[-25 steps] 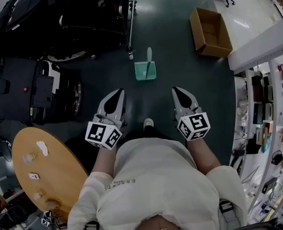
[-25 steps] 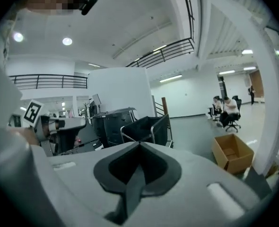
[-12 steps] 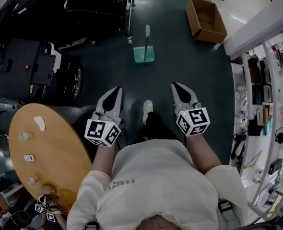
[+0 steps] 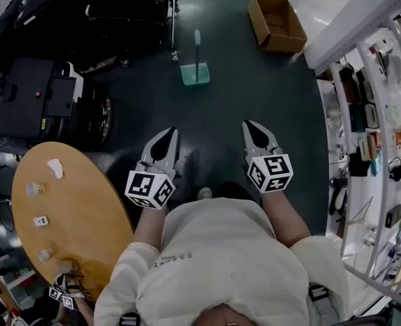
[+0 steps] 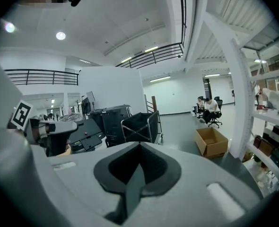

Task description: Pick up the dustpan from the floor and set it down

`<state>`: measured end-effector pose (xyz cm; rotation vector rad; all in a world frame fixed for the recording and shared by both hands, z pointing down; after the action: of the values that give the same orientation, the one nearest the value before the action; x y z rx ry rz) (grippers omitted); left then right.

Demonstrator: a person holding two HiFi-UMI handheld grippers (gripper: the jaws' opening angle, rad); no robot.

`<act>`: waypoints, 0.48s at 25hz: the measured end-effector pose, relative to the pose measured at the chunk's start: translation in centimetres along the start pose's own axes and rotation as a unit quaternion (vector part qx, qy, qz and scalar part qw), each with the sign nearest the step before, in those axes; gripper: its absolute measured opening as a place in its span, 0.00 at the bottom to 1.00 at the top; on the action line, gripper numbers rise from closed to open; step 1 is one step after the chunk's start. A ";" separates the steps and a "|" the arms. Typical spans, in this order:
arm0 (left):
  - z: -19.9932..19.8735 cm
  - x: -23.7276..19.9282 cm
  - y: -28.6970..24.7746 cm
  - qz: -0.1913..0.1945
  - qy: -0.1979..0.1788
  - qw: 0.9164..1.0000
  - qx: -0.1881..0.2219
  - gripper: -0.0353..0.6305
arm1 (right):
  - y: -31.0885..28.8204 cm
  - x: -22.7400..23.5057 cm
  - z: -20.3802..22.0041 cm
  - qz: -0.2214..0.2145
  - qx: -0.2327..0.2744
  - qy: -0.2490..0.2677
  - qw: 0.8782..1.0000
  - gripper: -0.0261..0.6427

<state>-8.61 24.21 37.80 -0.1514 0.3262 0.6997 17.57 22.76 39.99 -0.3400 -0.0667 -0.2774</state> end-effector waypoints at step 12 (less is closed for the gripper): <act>-0.2 1.4 2.5 -0.010 -0.002 1.000 0.012 0.08 | 2.0 -1.4 0.6 -0.005 -0.005 -0.011 1.000 0.02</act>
<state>-9.25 26.91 37.02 -0.1293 0.3289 0.6759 16.77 25.11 39.75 -0.3522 -0.0881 -0.2844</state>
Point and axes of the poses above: the fingertips, and each gripper's own axes: y backward along the fingers, x to its right, z out of its underside, the point moved 8 cm from there along y, backward along the fingers, and after that the axes turned 8 degrees about z, right-handed, at the moved point
